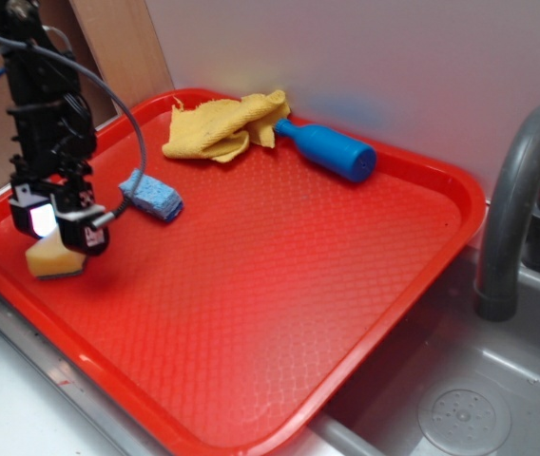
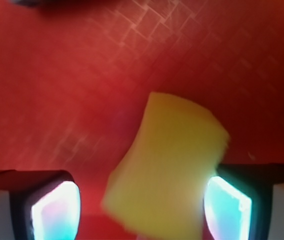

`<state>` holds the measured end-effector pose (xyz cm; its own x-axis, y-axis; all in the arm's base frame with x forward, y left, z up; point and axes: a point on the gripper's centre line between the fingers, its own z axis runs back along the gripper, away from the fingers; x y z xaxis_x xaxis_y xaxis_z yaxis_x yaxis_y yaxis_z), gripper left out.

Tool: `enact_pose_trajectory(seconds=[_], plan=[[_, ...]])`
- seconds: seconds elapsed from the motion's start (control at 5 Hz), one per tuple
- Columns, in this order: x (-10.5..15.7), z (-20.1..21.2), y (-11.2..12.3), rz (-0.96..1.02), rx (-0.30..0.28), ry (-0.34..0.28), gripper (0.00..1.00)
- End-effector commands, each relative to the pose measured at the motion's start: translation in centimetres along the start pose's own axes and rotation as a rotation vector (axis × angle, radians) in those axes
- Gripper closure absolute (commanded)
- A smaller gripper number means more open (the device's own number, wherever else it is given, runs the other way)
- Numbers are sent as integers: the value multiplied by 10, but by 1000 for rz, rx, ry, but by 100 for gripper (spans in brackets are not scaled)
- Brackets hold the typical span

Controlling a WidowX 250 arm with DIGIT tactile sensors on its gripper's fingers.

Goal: Grab the green sponge.

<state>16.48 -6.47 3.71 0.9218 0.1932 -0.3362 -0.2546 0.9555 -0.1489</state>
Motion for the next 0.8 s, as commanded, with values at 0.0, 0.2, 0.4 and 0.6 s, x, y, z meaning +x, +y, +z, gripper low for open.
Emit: enact_pose_trajectory(seconds=[0.0, 0.2, 0.4, 0.6], plan=[[-16, 14, -6, -124, 117, -39, 100], [-26, 42, -10, -213, 158, -98, 100], [-41, 85, -8, -232, 168, -174, 100], [-47, 121, -1, -263, 151, -252, 100]])
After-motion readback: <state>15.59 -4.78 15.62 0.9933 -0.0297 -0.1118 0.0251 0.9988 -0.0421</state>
